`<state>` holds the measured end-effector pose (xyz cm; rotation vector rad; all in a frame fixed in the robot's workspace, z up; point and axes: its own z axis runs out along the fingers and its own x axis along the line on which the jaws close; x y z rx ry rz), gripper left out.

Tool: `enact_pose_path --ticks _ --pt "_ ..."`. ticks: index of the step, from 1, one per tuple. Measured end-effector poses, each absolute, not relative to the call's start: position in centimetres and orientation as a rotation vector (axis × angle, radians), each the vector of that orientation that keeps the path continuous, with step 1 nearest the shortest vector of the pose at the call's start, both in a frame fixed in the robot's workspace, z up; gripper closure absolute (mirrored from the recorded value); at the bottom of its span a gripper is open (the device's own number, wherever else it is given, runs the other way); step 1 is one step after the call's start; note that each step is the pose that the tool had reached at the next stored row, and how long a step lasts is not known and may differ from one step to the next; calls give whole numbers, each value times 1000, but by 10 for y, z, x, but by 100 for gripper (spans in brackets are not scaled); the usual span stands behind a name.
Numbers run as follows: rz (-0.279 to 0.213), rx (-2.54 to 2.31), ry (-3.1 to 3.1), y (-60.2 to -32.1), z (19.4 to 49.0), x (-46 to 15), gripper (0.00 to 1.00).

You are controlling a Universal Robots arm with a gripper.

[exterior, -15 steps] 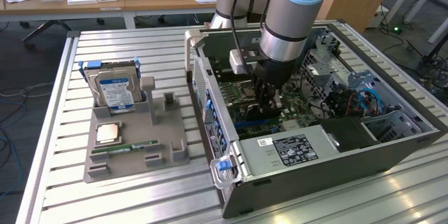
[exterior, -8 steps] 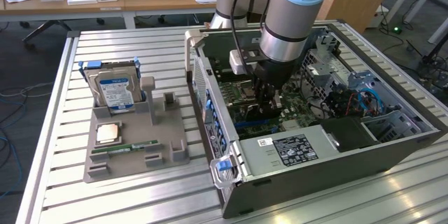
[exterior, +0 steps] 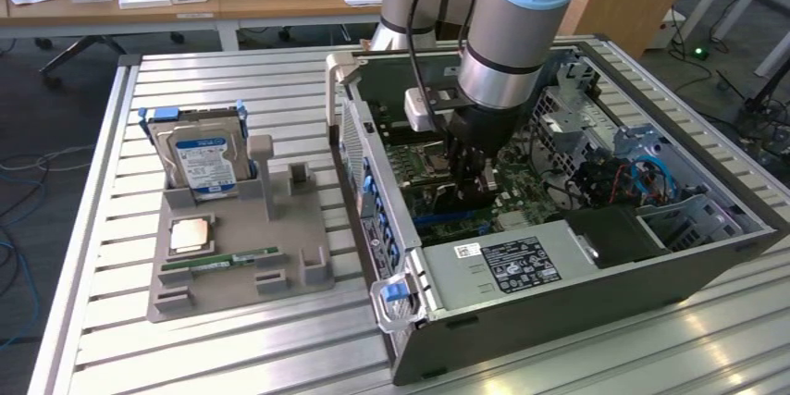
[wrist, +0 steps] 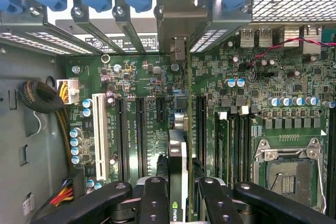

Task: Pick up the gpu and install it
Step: 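Insert the gpu into the slot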

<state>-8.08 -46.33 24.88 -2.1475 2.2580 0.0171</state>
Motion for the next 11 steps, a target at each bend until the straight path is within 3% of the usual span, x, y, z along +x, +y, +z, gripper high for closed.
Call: enact_pose_path --ticks 11 --pt "17 -2148 2258 -463 247 -82 73"
